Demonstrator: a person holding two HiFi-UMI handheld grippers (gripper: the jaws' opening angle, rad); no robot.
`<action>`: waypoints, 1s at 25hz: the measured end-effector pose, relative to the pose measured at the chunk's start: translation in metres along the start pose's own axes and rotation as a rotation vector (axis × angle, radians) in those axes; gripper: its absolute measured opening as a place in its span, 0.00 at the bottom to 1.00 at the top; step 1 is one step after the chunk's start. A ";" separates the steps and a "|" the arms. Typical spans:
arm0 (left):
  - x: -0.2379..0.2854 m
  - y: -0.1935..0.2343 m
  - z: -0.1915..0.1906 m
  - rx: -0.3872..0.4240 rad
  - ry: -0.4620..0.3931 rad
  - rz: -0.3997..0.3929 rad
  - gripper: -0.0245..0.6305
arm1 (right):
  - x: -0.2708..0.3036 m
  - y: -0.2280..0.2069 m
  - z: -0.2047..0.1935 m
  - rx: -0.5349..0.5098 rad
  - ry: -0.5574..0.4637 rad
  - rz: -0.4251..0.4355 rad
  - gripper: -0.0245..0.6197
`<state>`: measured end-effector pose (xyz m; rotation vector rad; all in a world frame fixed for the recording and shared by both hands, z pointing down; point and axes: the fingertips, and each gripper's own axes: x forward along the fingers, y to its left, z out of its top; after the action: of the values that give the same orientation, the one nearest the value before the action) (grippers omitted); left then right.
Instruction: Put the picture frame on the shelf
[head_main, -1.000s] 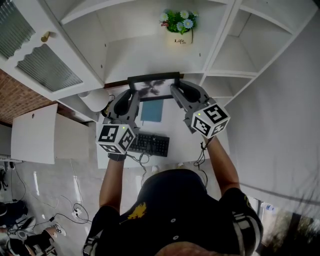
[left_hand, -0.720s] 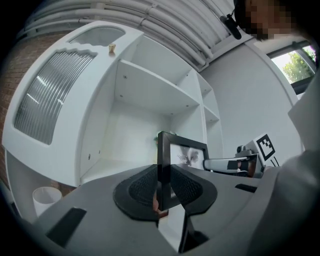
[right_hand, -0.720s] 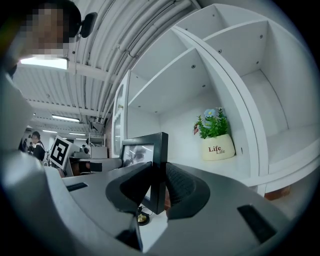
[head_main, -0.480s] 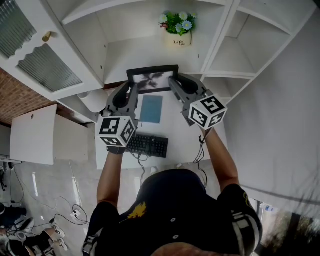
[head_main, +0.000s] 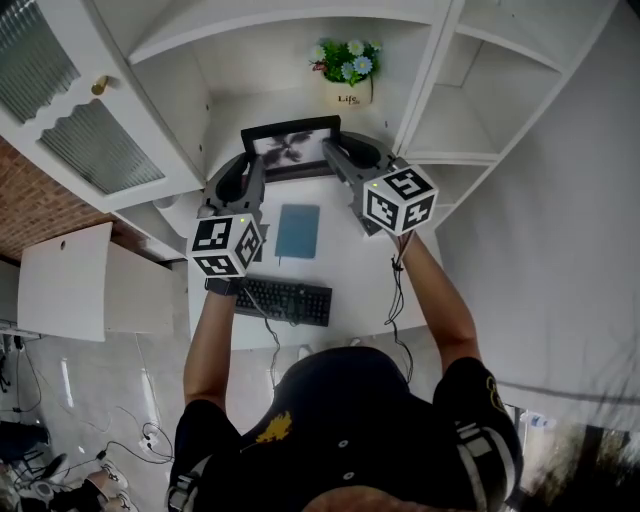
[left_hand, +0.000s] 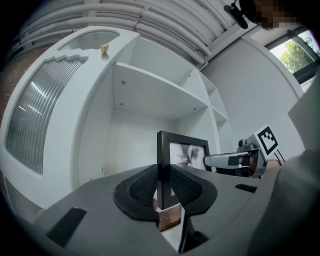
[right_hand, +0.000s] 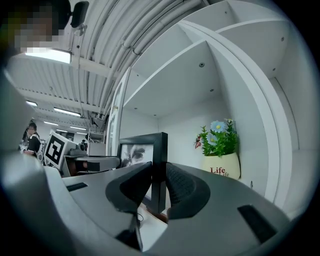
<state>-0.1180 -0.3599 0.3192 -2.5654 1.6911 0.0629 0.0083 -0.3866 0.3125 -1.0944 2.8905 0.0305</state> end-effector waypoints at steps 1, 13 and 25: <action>0.002 0.002 0.002 -0.001 -0.003 0.003 0.17 | 0.002 -0.001 0.002 -0.001 -0.003 -0.004 0.16; 0.024 0.022 0.015 0.048 -0.018 0.059 0.17 | 0.023 -0.009 0.020 -0.059 -0.020 -0.046 0.17; 0.038 0.031 0.002 0.134 0.082 0.141 0.17 | 0.035 -0.017 0.005 -0.080 0.019 -0.065 0.17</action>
<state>-0.1317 -0.4072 0.3130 -2.3814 1.8344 -0.1449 -0.0064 -0.4226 0.3053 -1.2076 2.8910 0.1354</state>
